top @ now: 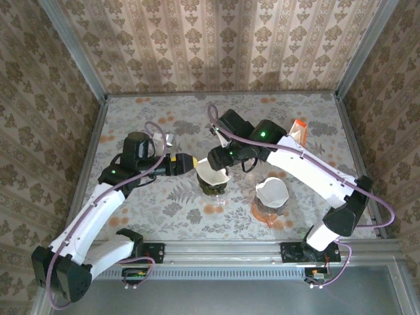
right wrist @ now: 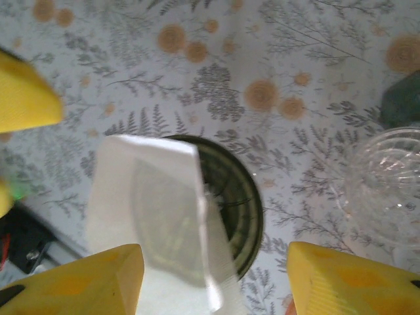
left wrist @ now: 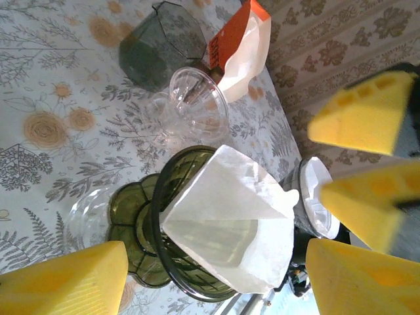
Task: Place the coffee filter in the dripper
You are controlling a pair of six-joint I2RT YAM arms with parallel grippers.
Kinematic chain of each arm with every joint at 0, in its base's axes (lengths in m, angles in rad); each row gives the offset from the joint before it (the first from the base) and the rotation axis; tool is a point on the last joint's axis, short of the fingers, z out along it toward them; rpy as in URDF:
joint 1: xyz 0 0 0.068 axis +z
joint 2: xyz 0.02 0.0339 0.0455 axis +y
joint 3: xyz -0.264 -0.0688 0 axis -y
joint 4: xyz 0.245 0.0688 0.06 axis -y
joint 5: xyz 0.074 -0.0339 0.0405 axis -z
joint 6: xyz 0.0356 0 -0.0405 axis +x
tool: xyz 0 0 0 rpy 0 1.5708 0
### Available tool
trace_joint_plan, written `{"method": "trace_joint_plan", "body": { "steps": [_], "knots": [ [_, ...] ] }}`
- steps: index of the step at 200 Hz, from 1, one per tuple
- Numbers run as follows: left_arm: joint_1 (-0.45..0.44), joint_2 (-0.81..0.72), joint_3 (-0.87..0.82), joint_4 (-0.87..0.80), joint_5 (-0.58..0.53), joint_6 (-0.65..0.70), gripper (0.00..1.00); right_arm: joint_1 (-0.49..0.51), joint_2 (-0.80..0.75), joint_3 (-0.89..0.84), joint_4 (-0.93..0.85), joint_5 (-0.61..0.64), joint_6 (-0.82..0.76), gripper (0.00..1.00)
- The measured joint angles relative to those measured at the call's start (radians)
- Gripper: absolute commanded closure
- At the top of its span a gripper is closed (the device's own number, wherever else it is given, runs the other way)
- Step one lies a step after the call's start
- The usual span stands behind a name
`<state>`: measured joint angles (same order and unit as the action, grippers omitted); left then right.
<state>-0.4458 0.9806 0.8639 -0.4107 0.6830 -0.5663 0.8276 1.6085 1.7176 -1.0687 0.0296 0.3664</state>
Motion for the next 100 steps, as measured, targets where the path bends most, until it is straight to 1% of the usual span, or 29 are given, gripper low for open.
{"method": "trace_joint_plan", "body": {
  "steps": [13, 38, 61, 73, 82, 100],
  "knots": [
    [-0.003, 0.002, 0.002, -0.010, -0.019, 0.004, 0.27, -0.006, 0.015, -0.010, 0.010, -0.002, -0.009, 0.48],
    [-0.032, 0.011, 0.003, -0.025, -0.051, 0.012, 0.28, -0.001, 0.041, -0.028, 0.028, -0.011, -0.030, 0.67],
    [-0.056, 0.029, 0.010, -0.042, -0.064, 0.021, 0.28, 0.002, 0.047, -0.043, 0.037, -0.013, -0.031, 0.79],
    [-0.061, 0.036, 0.011, -0.053, -0.072, 0.026, 0.28, 0.006, 0.048, -0.043, 0.041, -0.012, -0.037, 0.88],
    [-0.065, 0.041, 0.011, -0.062, -0.079, 0.030, 0.29, 0.011, 0.048, -0.043, 0.042, -0.009, -0.032, 0.99],
    [-0.072, 0.048, 0.012, -0.076, -0.090, 0.037, 0.32, 0.023, 0.049, -0.043, 0.042, 0.013, -0.037, 1.00]
  ]
}}
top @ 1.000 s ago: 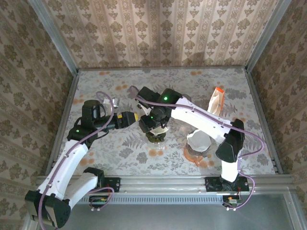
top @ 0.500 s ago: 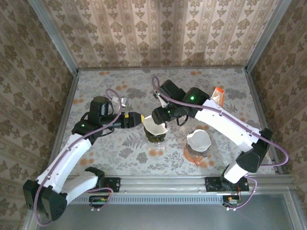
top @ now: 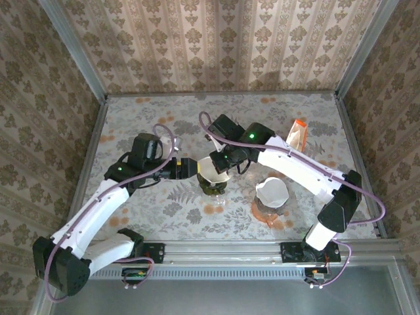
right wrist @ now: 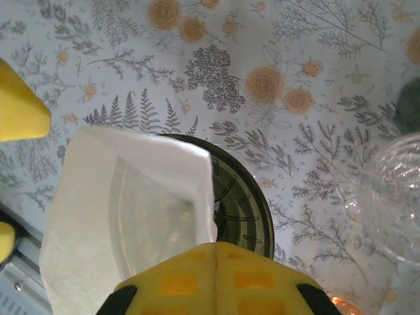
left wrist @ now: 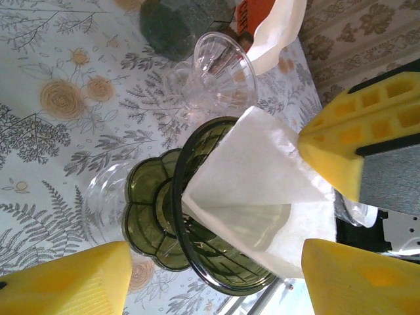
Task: Place the coffee filter in the dripper
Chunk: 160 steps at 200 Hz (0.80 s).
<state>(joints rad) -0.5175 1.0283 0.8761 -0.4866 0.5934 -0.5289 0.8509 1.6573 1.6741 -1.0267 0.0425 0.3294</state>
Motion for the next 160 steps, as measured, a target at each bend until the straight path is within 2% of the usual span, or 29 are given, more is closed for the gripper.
{"method": "trace_joint_plan", "body": {
  "steps": [53, 88, 122, 160],
  "knots": [
    [-0.024, 0.022, 0.000, 0.002, -0.016, 0.003, 0.33, 0.064, 0.030, 0.000, -0.004, 0.130, -0.006, 1.00],
    [-0.032, 0.034, 0.000, 0.015, -0.019, 0.002, 0.38, 0.084, 0.057, -0.007, -0.009, 0.192, -0.005, 1.00],
    [-0.042, 0.052, -0.001, 0.023, -0.019, 0.003, 0.50, 0.086, 0.061, -0.013, -0.011, 0.225, -0.005, 1.00],
    [-0.053, 0.059, -0.008, 0.022, -0.029, 0.007, 0.58, 0.086, 0.061, -0.016, -0.010, 0.240, -0.004, 1.00]
  ]
}}
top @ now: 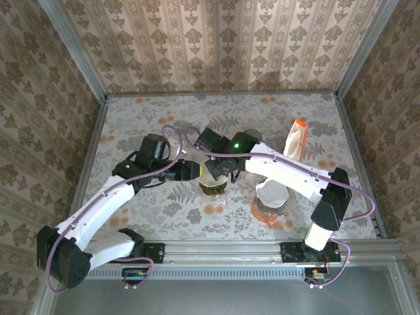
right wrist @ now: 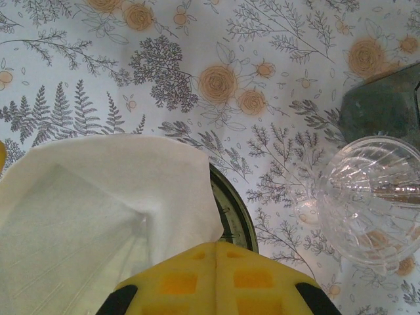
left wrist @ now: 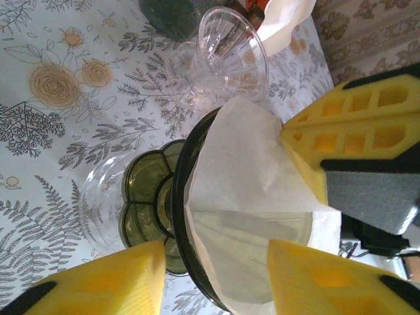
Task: Place the coffee filter in the dripper
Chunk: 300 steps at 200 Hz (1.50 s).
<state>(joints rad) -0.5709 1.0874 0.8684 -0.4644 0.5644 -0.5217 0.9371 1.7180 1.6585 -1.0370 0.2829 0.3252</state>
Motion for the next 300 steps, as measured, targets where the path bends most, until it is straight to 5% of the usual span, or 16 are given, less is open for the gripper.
{"method": "trace_joint_plan", "body": {
  "steps": [55, 71, 89, 118, 245, 300],
  "knots": [
    [-0.018, 0.013, -0.011, -0.015, -0.010, 0.006, 0.73, 0.000, 0.000, -0.014, 0.002, 0.004, 0.018, 0.96],
    [-0.019, 0.013, -0.011, -0.023, -0.012, 0.007, 0.73, 0.000, 0.000, -0.016, 0.003, 0.010, 0.026, 0.80],
    [-0.019, 0.013, -0.011, -0.024, -0.012, 0.007, 0.73, -0.001, -0.006, -0.025, 0.014, 0.024, 0.038, 0.46],
    [-0.019, 0.013, -0.011, -0.024, -0.012, 0.007, 0.73, -0.022, -0.036, -0.047, 0.034, 0.016, 0.055, 0.32],
    [-0.024, 0.024, -0.017, -0.021, -0.011, 0.006, 0.74, -0.060, -0.059, -0.122, 0.068, 0.046, 0.098, 0.29],
    [-0.024, 0.024, -0.018, -0.018, -0.011, 0.006, 0.73, -0.060, -0.086, -0.151, 0.138, -0.061, 0.098, 0.27]
  ]
}}
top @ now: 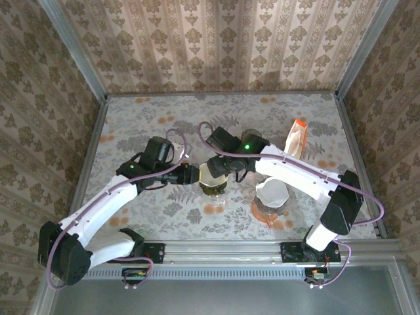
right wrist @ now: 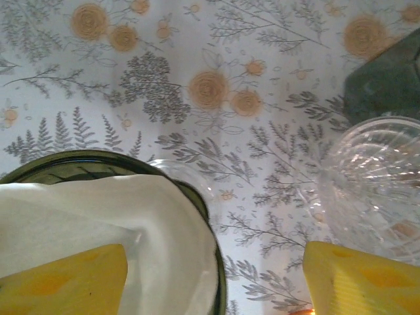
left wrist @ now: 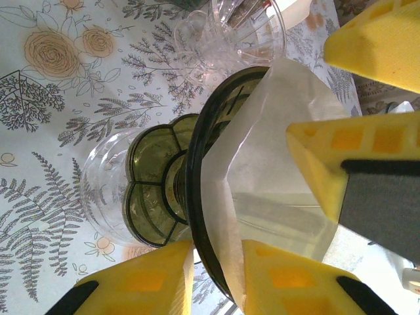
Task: Place the coffee filter in the dripper
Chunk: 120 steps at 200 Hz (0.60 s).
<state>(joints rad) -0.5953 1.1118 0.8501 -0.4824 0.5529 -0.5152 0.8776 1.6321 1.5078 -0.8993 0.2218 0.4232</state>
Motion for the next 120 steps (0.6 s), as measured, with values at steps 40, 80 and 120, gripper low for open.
{"method": "trace_joint_plan", "body": {
  "steps": [40, 80, 120],
  "knots": [
    [0.000, 0.000, -0.006, 0.008, 0.001, 0.000, 0.73, -0.003, 0.025, -0.031, 0.022, -0.042, 0.011, 0.28],
    [0.000, 0.000, -0.011, 0.018, 0.004, -0.001, 0.73, -0.006, 0.070, -0.042, 0.023, -0.068, 0.029, 0.29],
    [0.000, 0.000, -0.014, 0.023, 0.008, -0.005, 0.73, -0.009, 0.099, -0.065, 0.031, -0.087, 0.052, 0.29]
  ]
}}
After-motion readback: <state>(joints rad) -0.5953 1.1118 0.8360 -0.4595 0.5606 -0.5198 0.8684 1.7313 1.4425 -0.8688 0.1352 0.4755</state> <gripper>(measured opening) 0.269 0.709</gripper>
